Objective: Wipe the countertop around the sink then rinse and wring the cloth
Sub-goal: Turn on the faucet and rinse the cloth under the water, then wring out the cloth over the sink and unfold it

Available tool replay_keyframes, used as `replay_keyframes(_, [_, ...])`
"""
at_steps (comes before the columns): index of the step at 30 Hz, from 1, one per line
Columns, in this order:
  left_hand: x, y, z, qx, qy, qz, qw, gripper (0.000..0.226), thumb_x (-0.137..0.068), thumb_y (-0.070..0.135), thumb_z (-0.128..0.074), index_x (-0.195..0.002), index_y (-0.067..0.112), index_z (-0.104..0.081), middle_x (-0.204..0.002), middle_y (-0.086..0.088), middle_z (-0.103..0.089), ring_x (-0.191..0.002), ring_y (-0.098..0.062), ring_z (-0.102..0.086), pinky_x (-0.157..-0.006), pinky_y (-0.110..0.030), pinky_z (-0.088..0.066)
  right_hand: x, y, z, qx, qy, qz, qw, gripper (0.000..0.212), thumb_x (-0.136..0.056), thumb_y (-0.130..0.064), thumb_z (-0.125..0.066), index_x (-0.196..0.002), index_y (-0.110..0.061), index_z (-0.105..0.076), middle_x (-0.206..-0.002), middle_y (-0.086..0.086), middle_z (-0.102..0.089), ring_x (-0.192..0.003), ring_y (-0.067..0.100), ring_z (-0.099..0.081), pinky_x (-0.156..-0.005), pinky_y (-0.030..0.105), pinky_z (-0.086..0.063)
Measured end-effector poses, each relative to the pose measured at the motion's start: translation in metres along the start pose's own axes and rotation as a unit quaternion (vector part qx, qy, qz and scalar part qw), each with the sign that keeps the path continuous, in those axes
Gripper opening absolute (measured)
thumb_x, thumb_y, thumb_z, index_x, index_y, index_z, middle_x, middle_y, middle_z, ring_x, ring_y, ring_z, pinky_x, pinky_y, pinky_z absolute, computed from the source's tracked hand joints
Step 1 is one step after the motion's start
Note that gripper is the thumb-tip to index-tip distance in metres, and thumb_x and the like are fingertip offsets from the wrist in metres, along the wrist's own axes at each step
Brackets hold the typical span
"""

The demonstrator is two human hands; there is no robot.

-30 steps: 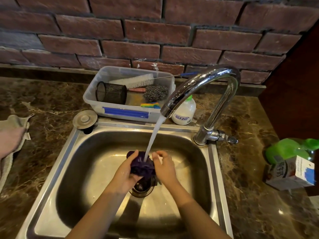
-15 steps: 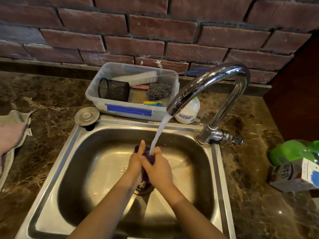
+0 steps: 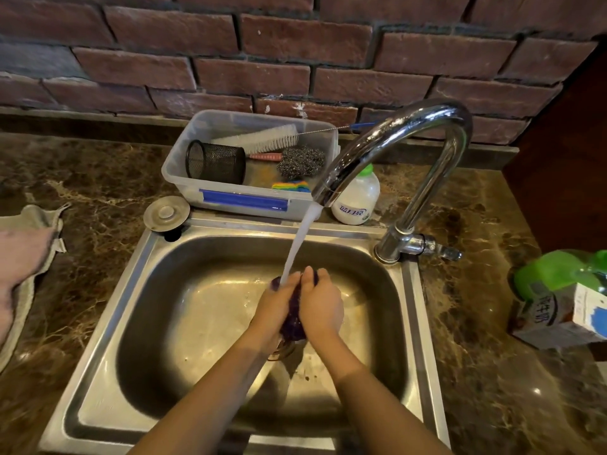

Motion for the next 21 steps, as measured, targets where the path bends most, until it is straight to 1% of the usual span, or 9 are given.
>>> replay_keyframes(2, [0.002,0.006,0.003,-0.026,0.019,-0.009,0.999,0.029,-0.086,0.031,-0.063,-0.107,0.012,-0.064,-0.099,-0.014,-0.072,-0.094,-0.026,-0.068,-0.086,-0.041,-0.055,-0.011,0.009,-0.004,-0.002,-0.038,-0.021,0.999,0.029,-0.098,-0.041,-0.033,-0.089,-0.019,-0.051,-0.079,-0.001,-0.06,-0.083,0.023,-0.061,-0.068,0.033,-0.046])
replay_keyframes(4, [0.003,0.011,0.006,-0.058,0.018,-0.007,0.998,0.027,-0.083,0.029,-0.067,-0.102,0.01,-0.064,-0.102,-0.017,-0.069,-0.097,-0.028,-0.067,-0.092,-0.044,-0.052,-0.016,0.02,-0.006,0.02,-0.073,-0.023,0.997,0.035,-0.098,-0.042,-0.033,-0.1,-0.016,-0.057,-0.093,0.007,-0.066,-0.09,0.026,-0.063,-0.075,0.036,-0.049])
replay_keyframes(8, [0.005,0.015,0.01,-0.06,0.01,-0.018,0.998,0.012,-0.083,0.021,-0.067,-0.088,0.012,-0.06,-0.084,-0.013,-0.064,-0.082,-0.024,-0.065,-0.075,-0.033,-0.053,-0.017,0.045,0.016,0.077,-0.112,0.008,0.991,0.038,-0.097,-0.04,-0.039,-0.112,-0.01,-0.057,-0.108,0.014,-0.066,-0.102,0.03,-0.061,-0.084,0.034,-0.048])
replay_keyframes(10, [0.006,0.015,0.013,-0.07,0.01,-0.019,0.997,0.02,-0.084,0.025,-0.065,-0.096,0.01,-0.061,-0.089,-0.014,-0.064,-0.086,-0.026,-0.064,-0.079,-0.035,-0.052,-0.015,0.054,0.048,0.039,-0.073,0.025,0.996,0.039,-0.096,-0.035,-0.044,-0.122,-0.007,-0.052,-0.112,0.012,-0.063,-0.107,0.028,-0.058,-0.082,0.026,-0.044])
replay_keyframes(12, [0.008,0.014,0.017,-0.085,0.018,-0.01,0.996,0.031,-0.084,0.03,-0.065,-0.104,0.009,-0.061,-0.1,-0.018,-0.065,-0.097,-0.029,-0.063,-0.089,-0.039,-0.05,-0.013,0.059,0.093,-0.01,0.02,0.021,1.0,0.035,-0.096,-0.029,-0.046,-0.119,-0.004,-0.053,-0.097,0.008,-0.063,-0.095,0.024,-0.06,-0.064,0.014,-0.037])
replay_keyframes(13, [0.009,0.014,0.018,-0.085,0.019,-0.009,0.996,0.033,-0.083,0.031,-0.065,-0.107,0.008,-0.061,-0.103,-0.019,-0.065,-0.098,-0.03,-0.062,-0.088,-0.039,-0.05,-0.014,0.062,0.117,-0.024,0.076,0.01,0.997,0.033,-0.096,-0.026,-0.046,-0.117,-0.002,-0.054,-0.09,0.007,-0.061,-0.089,0.025,-0.06,-0.06,0.016,-0.031])
replay_keyframes(16, [0.014,0.016,0.018,-0.071,0.02,-0.009,0.997,0.037,-0.083,0.028,-0.067,-0.11,0.005,-0.06,-0.103,-0.02,-0.066,-0.098,-0.03,-0.064,-0.084,-0.036,-0.051,-0.021,0.066,0.172,-0.052,0.186,-0.035,0.981,0.044,-0.097,-0.022,-0.044,-0.131,0.005,-0.042,-0.072,0.0,-0.054,-0.091,0.029,-0.059,-0.072,0.027,-0.034])
replay_keyframes(18, [0.019,0.021,0.018,-0.075,0.016,-0.015,0.997,0.039,-0.081,0.027,-0.069,-0.111,0.004,-0.061,-0.104,-0.02,-0.067,-0.098,-0.03,-0.064,-0.088,-0.038,-0.05,-0.032,0.064,0.189,-0.064,0.195,-0.047,0.978,0.049,-0.097,-0.022,-0.043,-0.138,0.004,-0.034,-0.077,0.005,-0.059,-0.096,0.029,-0.059,-0.082,0.033,-0.04])
replay_keyframes(21, [0.028,0.028,0.016,-0.107,-0.004,-0.034,0.994,0.04,-0.079,0.029,-0.07,-0.111,0.006,-0.061,-0.104,-0.018,-0.067,-0.098,-0.029,-0.064,-0.091,-0.042,-0.05,-0.043,0.055,0.194,-0.07,0.175,-0.02,0.982,0.024,-0.095,-0.015,-0.045,-0.106,0.002,-0.059,-0.091,0.017,-0.063,-0.088,0.029,-0.06,-0.085,0.038,-0.046])
Point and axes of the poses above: each hand's wrist, its own x-axis away from the middle knuckle, its own z-axis out of the back of the hand, y = z × x, the point moved 8 cm from there along -x, towards the middle knuckle
